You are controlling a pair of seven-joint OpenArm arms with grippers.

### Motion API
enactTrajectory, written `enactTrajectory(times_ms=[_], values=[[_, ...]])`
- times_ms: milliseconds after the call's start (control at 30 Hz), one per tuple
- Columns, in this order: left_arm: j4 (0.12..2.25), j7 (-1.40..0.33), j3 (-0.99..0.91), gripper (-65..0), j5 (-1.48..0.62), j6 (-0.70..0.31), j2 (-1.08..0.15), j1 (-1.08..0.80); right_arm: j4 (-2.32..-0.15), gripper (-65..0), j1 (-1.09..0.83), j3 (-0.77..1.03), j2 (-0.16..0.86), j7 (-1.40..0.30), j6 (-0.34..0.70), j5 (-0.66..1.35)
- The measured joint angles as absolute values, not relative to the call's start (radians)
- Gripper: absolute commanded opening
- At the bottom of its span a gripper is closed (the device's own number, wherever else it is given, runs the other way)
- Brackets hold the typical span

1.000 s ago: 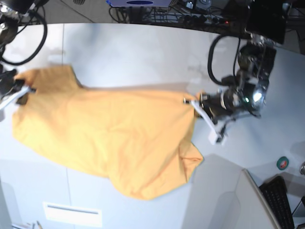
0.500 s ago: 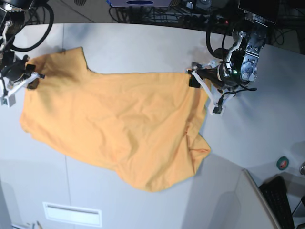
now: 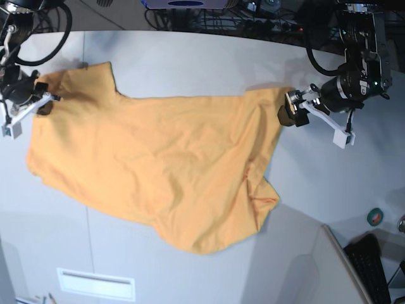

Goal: Layout the t-shirt on the table in an organized manner, then fold the t-shirt properly
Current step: 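Lower the stretched shirt onto the table with both grippers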

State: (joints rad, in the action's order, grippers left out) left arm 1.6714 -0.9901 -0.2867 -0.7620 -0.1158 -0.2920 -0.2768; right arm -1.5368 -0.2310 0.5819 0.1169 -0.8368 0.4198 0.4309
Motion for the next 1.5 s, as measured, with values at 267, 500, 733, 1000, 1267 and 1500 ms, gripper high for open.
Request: enactTrajectory(times_ms=[267,500,733,1000,1267,1500], values=[[1.581,-0.824,-0.111,-5.1,-0.768,-0.131,-0.267,-0.211,-1.537,-65.0,-0.231,0.579,0.116,-0.837,0.42,0.43],[1.313,-0.785,-0.048,-44.9,-0.776,-0.132,-0.263,-0.109,-1.537,-65.0,-0.231,0.583,0.117,-0.836,0.42,0.43],[1.328,-0.77,-0.049,-51.5,-0.768,-0.131,-0.271,-0.113,-1.536,-65.0,-0.261,0.585,0.118,-0.834,0.419,0.427],[1.515,-0.77,-0.15,-34.2,-0.781,-0.132,-0.272,-0.247,-1.536,-65.0,-0.266,0.585,0.116,-0.834,0.42,0.427],[1.488,-0.764,-0.372,-7.2,-0.772,-0.247,-0.282,-0.325,-1.536,-65.0,-0.266,0.582,0.115,-0.834,0.42,0.43],[1.314,-0.74,-0.432,-7.4,-0.795,-0.427,-0.236,-0.302,-1.536,-65.0,-0.263,0.582,0.115,-0.834,0.42,0.43]])
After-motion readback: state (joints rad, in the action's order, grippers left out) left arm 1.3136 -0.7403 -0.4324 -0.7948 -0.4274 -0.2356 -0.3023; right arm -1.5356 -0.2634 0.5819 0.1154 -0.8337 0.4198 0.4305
